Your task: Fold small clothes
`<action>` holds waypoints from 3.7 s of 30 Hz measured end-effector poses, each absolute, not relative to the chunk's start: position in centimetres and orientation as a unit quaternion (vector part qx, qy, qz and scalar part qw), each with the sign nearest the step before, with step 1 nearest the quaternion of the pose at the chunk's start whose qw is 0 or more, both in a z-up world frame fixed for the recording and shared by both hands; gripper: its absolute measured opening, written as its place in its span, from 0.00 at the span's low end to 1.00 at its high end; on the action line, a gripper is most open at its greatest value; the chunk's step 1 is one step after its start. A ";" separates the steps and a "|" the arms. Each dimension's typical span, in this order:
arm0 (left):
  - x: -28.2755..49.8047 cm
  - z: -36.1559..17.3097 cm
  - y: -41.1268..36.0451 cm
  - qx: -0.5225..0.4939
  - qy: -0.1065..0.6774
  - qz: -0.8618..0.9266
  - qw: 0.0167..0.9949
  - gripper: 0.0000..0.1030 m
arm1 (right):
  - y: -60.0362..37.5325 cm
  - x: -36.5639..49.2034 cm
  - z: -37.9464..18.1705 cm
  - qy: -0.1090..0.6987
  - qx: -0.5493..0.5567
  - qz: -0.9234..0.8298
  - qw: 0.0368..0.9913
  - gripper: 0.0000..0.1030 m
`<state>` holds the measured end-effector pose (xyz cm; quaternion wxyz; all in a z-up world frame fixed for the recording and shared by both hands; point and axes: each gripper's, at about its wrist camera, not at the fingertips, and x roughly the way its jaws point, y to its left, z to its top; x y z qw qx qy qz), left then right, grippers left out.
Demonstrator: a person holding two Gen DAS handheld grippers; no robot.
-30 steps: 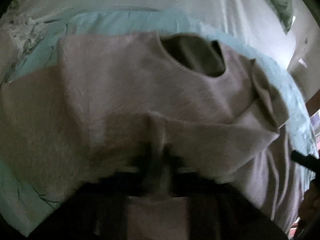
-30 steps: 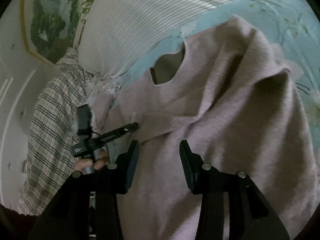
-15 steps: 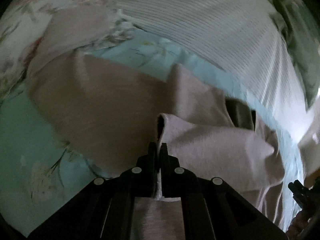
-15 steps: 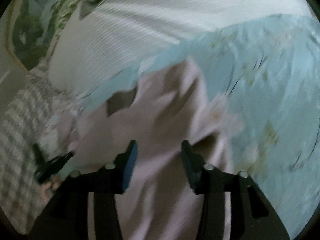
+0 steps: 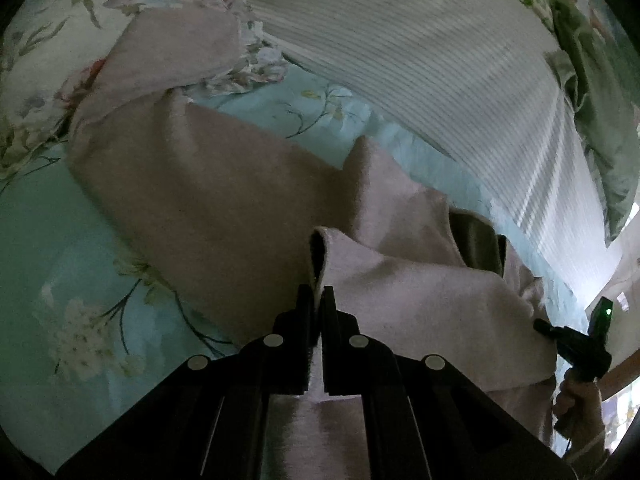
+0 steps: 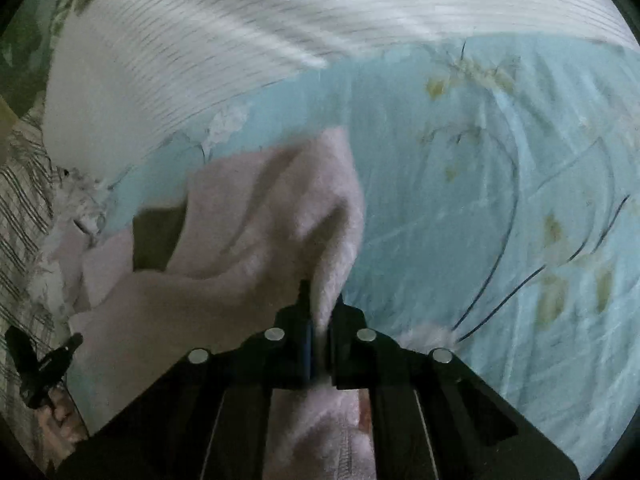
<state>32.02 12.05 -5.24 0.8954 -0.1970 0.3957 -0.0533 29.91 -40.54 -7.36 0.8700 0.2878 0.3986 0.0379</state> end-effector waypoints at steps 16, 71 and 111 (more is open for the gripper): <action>34.5 -7.6 7.6 -0.154 0.421 -0.091 0.889 0.02 | -40.6 30.1 -5.8 0.394 0.202 -0.043 0.896 0.49; 48.1 -5.4 18.3 0.193 0.373 0.246 0.874 0.85 | -27.3 16.8 -7.2 0.441 0.327 0.105 0.829 0.48; 30.7 -4.8 -9.8 -0.080 0.412 -0.221 0.880 0.08 | -32.1 13.1 -6.5 0.389 0.377 0.070 0.838 0.48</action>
